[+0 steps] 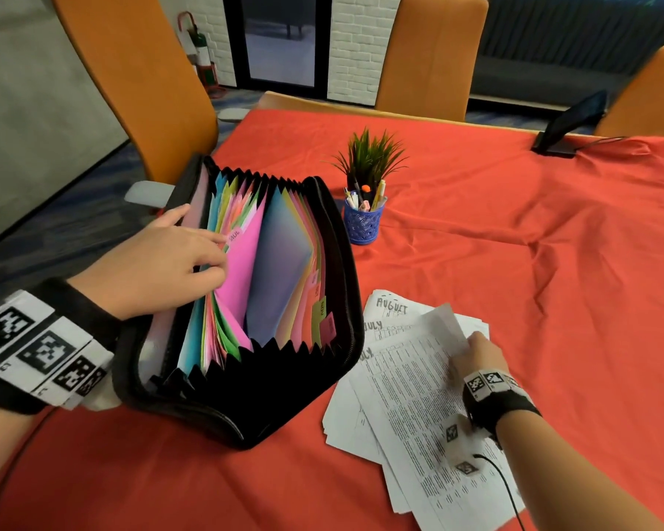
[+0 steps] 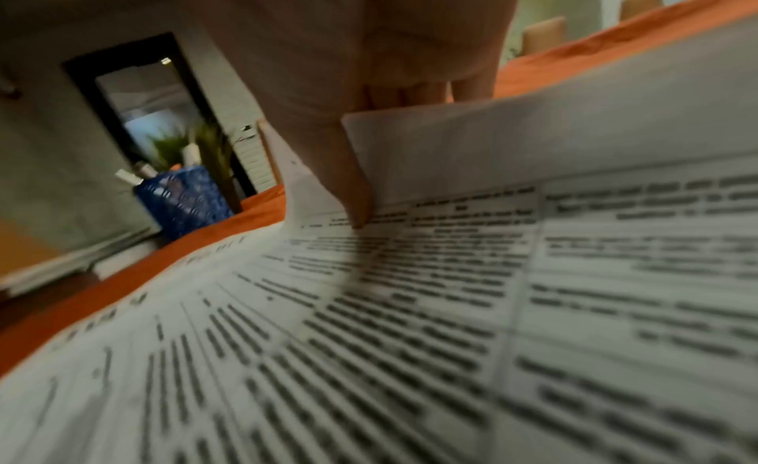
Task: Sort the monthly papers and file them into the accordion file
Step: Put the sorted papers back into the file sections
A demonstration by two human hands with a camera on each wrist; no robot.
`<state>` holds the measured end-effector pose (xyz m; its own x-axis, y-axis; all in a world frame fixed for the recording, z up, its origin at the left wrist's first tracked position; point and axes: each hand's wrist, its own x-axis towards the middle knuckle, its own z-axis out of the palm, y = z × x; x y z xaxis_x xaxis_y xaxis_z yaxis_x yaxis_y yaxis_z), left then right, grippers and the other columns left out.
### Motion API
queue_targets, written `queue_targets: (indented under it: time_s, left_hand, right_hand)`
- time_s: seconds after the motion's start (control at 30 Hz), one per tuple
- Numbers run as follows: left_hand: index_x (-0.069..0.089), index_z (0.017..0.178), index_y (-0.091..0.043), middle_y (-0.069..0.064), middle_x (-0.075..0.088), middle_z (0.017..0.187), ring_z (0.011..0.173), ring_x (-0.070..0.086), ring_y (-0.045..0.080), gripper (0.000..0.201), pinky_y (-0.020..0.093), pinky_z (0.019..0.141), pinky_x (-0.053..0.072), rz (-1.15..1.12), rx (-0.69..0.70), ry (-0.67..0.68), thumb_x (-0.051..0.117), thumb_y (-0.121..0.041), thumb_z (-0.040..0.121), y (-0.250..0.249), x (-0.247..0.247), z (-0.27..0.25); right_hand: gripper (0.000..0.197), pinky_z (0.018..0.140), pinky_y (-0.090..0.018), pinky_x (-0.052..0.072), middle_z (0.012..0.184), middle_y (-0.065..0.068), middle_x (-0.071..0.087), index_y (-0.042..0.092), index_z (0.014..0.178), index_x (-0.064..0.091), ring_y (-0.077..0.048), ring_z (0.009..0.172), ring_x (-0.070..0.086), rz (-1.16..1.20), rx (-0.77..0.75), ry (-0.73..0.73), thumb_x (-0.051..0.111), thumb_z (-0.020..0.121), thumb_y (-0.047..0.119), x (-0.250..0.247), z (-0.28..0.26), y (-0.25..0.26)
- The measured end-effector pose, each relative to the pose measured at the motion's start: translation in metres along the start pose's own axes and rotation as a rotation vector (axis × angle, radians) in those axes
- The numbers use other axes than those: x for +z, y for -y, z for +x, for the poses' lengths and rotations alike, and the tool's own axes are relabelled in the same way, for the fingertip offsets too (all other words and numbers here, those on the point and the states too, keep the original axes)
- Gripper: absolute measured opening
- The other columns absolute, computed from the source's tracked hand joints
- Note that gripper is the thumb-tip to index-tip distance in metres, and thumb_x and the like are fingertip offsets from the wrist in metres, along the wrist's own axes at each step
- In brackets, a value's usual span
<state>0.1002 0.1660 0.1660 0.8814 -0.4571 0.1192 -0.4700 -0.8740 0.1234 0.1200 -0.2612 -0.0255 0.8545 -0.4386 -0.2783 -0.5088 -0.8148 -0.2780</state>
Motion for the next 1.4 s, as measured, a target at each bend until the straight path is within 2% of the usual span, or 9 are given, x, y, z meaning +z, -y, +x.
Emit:
queue_targets:
  time_s: [0.17, 0.3, 0.5, 0.73, 0.93, 1.03, 1.17, 1.27, 1.4]
  left_hand:
    - [0.066, 0.068, -0.029, -0.016, 0.069, 0.099, 0.116, 0.042, -0.014, 0.051, 0.02, 0.113, -0.01, 0.004, 0.002, 0.013, 0.021, -0.052, 0.068, 0.001, -0.001, 0.001]
    - [0.065, 0.067, -0.032, -0.017, 0.068, 0.101, 0.116, 0.043, -0.012, 0.049, 0.022, 0.114, -0.009, 0.0, 0.003, 0.025, 0.02, -0.052, 0.069, -0.001, -0.002, 0.002]
    - [0.066, 0.069, -0.03, -0.018, 0.066, 0.096, 0.119, 0.044, -0.007, 0.051, 0.024, 0.114, -0.007, 0.004, -0.004, 0.033, 0.021, -0.052, 0.069, -0.003, -0.003, 0.002]
    - [0.065, 0.071, -0.022, -0.013, 0.067, 0.091, 0.121, 0.042, -0.007, 0.054, 0.021, 0.111, -0.009, 0.039, -0.002, 0.033, 0.02, -0.051, 0.07, -0.005, -0.003, 0.003]
    - [0.072, 0.081, -0.027, -0.008, 0.068, 0.098, 0.11, 0.054, 0.004, 0.057, 0.018, 0.106, -0.016, 0.005, 0.022, 0.017, 0.02, -0.049, 0.071, -0.01, -0.007, 0.006]
    - [0.073, 0.083, -0.03, -0.014, 0.068, 0.097, 0.114, 0.052, 0.002, 0.047, 0.024, 0.109, -0.015, -0.026, 0.027, 0.032, 0.029, -0.042, 0.076, -0.011, -0.01, 0.004]
    - [0.074, 0.089, -0.032, -0.022, 0.067, 0.105, 0.129, 0.037, -0.005, 0.041, 0.028, 0.111, -0.014, -0.032, 0.044, 0.101, 0.034, -0.039, 0.082, -0.011, -0.013, 0.001]
    - [0.074, 0.09, -0.031, -0.023, 0.067, 0.105, 0.13, 0.037, -0.004, 0.044, 0.028, 0.112, -0.016, -0.041, 0.059, 0.101, 0.032, -0.039, 0.081, -0.009, -0.012, -0.001]
    - [0.074, 0.087, -0.029, -0.022, 0.068, 0.103, 0.128, 0.038, -0.004, 0.047, 0.03, 0.114, -0.015, -0.066, 0.079, 0.099, 0.028, -0.039, 0.08, -0.005, -0.009, 0.0]
  right_hand:
    - [0.007, 0.049, -0.023, 0.036, 0.067, -0.011, 0.06, 0.009, 0.065, 0.059, -0.029, 0.07, 0.057, 0.136, 0.041, 0.1, 0.059, 0.072, 0.007, -0.017, -0.001, -0.021]
    - [0.019, 0.068, -0.029, 0.047, 0.083, -0.016, 0.068, 0.005, 0.086, 0.068, -0.03, 0.079, 0.062, 0.224, 0.059, 0.094, 0.058, 0.084, 0.021, -0.022, -0.005, -0.039]
    - [0.014, 0.065, -0.026, 0.051, 0.085, -0.004, 0.069, 0.015, 0.085, 0.064, -0.016, 0.072, 0.065, 0.357, -0.064, 0.328, 0.07, 0.077, 0.005, -0.028, -0.038, -0.059]
    - [0.007, 0.049, -0.026, 0.048, 0.077, -0.014, 0.067, 0.005, 0.089, 0.06, -0.006, 0.054, 0.056, 0.55, -0.39, -0.098, 0.064, 0.084, 0.005, -0.149, -0.059, -0.028]
    - [0.031, 0.079, -0.064, 0.048, 0.103, -0.015, 0.068, 0.02, 0.103, 0.065, -0.04, 0.095, 0.064, 0.679, -0.354, -0.131, 0.073, 0.074, 0.028, -0.28, -0.029, 0.034]
    - [0.025, 0.076, -0.056, 0.053, 0.079, -0.008, 0.072, 0.018, 0.092, 0.067, -0.025, 0.066, 0.07, 0.673, -0.413, 0.096, 0.078, 0.07, 0.022, -0.3, -0.064, 0.103]
    - [0.007, 0.041, -0.024, 0.052, 0.064, -0.008, 0.07, 0.004, 0.089, 0.064, -0.015, 0.047, 0.065, 0.379, -0.49, 0.321, 0.059, 0.084, 0.003, -0.299, -0.105, 0.168]
    - [0.015, 0.047, -0.02, 0.053, 0.061, 0.002, 0.069, 0.005, 0.095, 0.062, -0.008, 0.049, 0.062, 0.181, -0.524, 0.299, 0.066, 0.082, 0.011, -0.28, -0.108, 0.206]
    - [0.022, 0.066, -0.025, 0.048, 0.087, -0.006, 0.067, 0.009, 0.1, 0.066, -0.02, 0.076, 0.06, -0.149, -0.562, 0.198, 0.068, 0.082, 0.021, -0.25, -0.105, 0.264]
